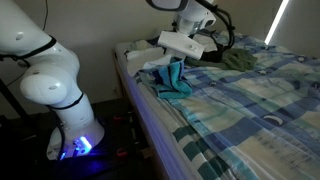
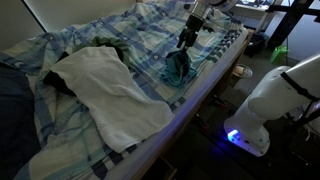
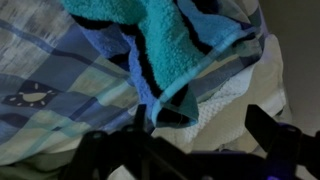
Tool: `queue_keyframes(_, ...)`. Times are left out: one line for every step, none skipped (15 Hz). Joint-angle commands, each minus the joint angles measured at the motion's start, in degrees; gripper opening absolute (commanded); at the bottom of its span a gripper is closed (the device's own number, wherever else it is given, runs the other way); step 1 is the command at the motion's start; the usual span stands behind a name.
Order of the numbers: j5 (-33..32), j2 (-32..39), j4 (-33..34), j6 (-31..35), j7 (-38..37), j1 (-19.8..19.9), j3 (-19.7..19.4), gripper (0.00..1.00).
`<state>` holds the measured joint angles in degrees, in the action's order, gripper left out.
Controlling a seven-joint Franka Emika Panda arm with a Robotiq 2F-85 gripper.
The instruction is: Fold the towel
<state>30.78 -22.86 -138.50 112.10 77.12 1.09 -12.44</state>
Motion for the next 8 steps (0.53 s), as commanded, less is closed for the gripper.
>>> queue_keyframes(-3.86, 3.71, 3.63, 1.03, 4.96, -1.32, 0.89, 1.0)
queue_keyframes(-5.03, 4.53, 4.23, 0.81, 6.42, -1.6, 1.13, 1.0)
queue_keyframes(-6.09, 5.19, 4.63, 0.89, 7.45, -1.83, 1.44, 1.0)
queue_keyframes(-7.08, 6.1, 5.06, 0.86, 8.63, -2.1, 1.83, 1.0)
queue_keyframes(-7.77, 6.88, 5.37, 0.96, 9.37, -2.32, 2.23, 1.0)
queue_keyframes(-8.4, 7.7, 5.67, 0.93, 10.43, -2.56, 2.76, 1.0)
queue_keyframes(-9.14, 8.48, 5.99, 0.99, 11.27, -2.8, 3.36, 1.0)
queue_keyframes(-9.83, 9.28, 6.28, 1.03, 11.91, -3.06, 4.04, 1.0)
